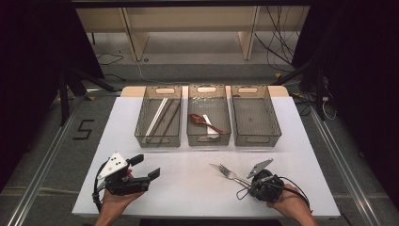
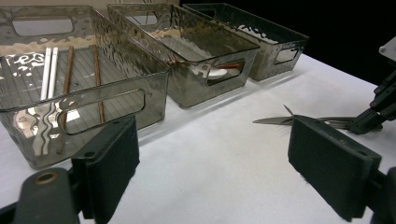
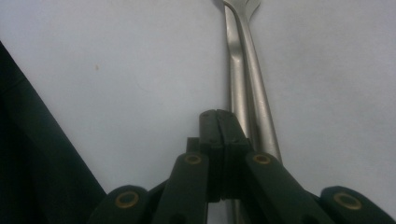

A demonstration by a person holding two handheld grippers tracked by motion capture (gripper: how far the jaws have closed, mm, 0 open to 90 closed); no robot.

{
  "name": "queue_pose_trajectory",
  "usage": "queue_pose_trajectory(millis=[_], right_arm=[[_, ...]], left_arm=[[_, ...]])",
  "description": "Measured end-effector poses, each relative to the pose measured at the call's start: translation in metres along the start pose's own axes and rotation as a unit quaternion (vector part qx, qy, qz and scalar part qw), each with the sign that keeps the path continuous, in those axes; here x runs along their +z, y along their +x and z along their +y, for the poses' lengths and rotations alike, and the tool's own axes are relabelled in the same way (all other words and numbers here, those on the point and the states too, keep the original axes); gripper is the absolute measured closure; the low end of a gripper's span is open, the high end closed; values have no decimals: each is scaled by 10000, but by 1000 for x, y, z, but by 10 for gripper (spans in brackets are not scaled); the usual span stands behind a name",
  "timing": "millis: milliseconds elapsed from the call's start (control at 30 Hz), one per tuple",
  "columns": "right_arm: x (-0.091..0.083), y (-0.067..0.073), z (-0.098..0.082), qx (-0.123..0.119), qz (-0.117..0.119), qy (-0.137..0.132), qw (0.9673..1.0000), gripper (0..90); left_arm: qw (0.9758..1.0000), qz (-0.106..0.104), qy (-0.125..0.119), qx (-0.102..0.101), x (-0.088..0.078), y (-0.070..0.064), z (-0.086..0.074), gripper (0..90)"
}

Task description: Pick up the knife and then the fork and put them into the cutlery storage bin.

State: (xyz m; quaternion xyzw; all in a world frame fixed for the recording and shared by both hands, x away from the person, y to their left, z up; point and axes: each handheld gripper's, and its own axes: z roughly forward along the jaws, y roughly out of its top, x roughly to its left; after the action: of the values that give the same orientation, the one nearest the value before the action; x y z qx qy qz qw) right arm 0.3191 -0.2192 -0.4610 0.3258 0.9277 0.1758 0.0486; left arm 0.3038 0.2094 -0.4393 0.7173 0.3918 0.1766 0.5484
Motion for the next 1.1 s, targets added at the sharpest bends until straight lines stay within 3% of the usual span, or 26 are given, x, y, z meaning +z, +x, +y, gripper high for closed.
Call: queue_pose_trajectory(millis=[633, 833, 900, 1033, 1100], right_arm=[[-3, -13, 2, -13, -449, 133, 9989, 900], [-3, -16, 3, 4, -388, 169, 9991, 900], [-7, -18, 4, -2, -363, 64, 9993, 894], [-22, -22, 9, -34, -390, -155, 9991, 798], [-26, -25, 14, -39, -508, -185, 9985, 688]], left_arm=[[10000, 12, 16, 15, 0, 0, 0, 160], [10000, 24, 26, 8, 0, 0, 0, 160], [10000, 24, 28, 3, 0, 0, 0, 160], [10000, 19, 30, 3, 0, 0, -1, 160], [10000, 17, 33, 8, 1, 0, 0, 159]])
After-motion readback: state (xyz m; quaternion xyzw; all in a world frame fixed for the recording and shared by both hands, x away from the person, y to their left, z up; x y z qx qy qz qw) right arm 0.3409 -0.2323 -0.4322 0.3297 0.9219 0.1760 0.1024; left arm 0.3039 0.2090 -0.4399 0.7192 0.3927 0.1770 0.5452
